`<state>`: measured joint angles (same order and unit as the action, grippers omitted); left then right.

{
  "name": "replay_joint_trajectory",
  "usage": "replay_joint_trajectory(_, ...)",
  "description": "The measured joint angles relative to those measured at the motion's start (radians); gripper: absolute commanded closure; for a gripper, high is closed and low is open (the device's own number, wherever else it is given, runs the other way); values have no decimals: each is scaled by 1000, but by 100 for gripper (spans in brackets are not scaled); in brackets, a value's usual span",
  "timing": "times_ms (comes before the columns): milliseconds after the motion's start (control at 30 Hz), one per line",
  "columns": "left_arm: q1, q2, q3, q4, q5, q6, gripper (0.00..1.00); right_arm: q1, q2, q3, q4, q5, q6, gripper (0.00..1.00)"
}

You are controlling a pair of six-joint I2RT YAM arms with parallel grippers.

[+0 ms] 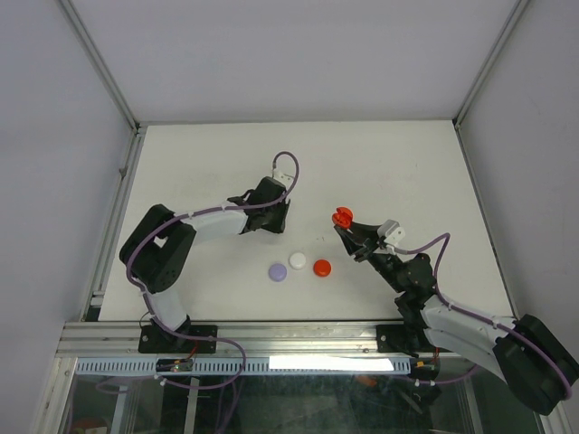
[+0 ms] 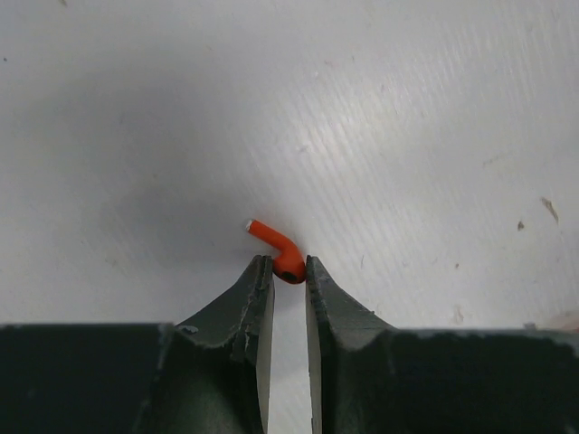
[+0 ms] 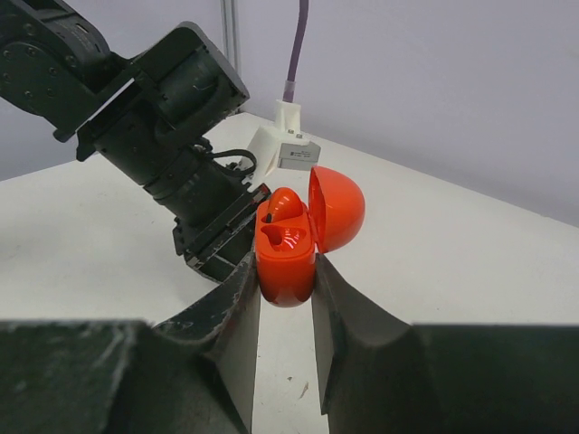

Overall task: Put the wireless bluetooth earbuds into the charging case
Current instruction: Move the earbud to the center of the board.

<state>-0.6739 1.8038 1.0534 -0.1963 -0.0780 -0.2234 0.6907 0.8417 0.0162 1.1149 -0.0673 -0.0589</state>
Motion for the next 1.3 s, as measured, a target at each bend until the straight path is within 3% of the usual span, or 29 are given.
replay_joint_trajectory(267, -19, -66, -58, -84, 24, 4, 78, 0, -10, 0, -8, 0, 0, 100)
replay_joint_trajectory(567, -34, -71, -59, -117, -44, -23, 65, 0, -10, 0, -14, 0, 0, 100)
replay_joint_trajectory(967, -34, -86, -61, -183, -184, -69, 66, 0, -10, 0, -14, 0, 0, 100)
replay_joint_trajectory(1300, -10, -88, -61, -187, -283, -81, 61, 0, -10, 0, -13, 0, 0, 100)
